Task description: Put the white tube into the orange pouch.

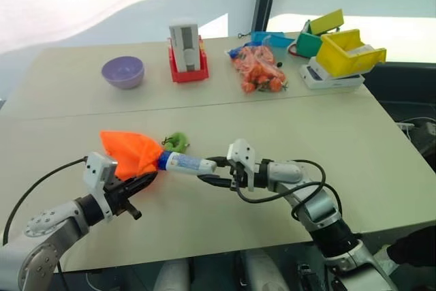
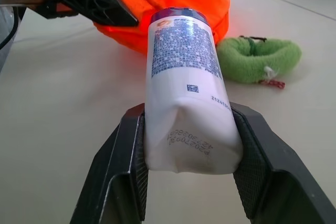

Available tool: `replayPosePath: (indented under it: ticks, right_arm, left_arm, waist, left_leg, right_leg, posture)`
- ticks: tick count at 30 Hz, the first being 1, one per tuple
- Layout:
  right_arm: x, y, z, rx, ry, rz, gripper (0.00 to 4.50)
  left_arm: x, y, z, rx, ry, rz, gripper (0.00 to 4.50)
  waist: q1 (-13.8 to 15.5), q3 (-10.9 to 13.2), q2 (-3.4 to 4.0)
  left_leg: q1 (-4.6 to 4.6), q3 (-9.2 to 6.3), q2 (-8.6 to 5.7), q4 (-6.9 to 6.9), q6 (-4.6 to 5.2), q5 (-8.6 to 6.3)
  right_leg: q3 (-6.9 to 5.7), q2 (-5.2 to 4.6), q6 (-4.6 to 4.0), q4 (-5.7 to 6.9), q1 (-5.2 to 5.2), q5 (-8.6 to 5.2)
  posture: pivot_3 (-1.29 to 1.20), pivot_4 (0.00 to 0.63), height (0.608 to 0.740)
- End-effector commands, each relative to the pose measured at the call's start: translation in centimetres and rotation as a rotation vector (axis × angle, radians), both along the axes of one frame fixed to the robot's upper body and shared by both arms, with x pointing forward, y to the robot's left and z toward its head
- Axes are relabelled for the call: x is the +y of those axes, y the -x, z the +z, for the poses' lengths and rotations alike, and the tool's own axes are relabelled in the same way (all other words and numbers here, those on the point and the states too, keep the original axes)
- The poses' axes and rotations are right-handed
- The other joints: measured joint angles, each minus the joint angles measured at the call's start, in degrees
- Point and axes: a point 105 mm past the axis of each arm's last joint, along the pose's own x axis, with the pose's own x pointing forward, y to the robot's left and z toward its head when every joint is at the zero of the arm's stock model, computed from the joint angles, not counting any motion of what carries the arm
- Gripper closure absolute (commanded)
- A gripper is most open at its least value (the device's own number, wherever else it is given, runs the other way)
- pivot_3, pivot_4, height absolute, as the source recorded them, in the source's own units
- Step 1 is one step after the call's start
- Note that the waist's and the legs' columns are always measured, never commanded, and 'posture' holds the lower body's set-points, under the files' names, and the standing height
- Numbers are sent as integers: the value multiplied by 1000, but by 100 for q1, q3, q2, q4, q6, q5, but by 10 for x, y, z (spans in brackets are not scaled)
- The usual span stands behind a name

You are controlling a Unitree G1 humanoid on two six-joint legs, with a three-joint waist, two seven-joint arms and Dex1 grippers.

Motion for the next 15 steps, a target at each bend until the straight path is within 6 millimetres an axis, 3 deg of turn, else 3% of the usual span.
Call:
replayPosePath:
  ticks: [1, 10, 15]
  right_arm:
    - [14, 4, 12, -42, -30, 54, 2678]
    - [30, 7, 14, -63, 0, 124, 2678]
    - [24, 4, 11, -68, 19, 113, 2678]
  left_arm:
    - [-10, 2, 11, -50, -17, -40, 4500]
    - [-18, 4, 6, -43, -38, -79, 4500]
    - [-18, 5, 5, -42, -44, -71, 4500]
  waist:
    - [4, 0, 0]
    - [1, 0, 0]
    - [1, 0, 0]
  left_leg:
    - [-1, 0, -1, 0, 0, 0]
    - [-2, 0, -5, -1, 0, 0]
    - [-2, -1, -4, -2, 0, 0]
  right_leg:
    - [0, -1, 0, -1, 0, 0]
    - [0, 0, 0, -2, -2, 0]
    - [0, -1, -1, -2, -2, 0]
  posture:
    - [0, 150, 740]
    - [0, 150, 740]
    - [0, 150, 740]
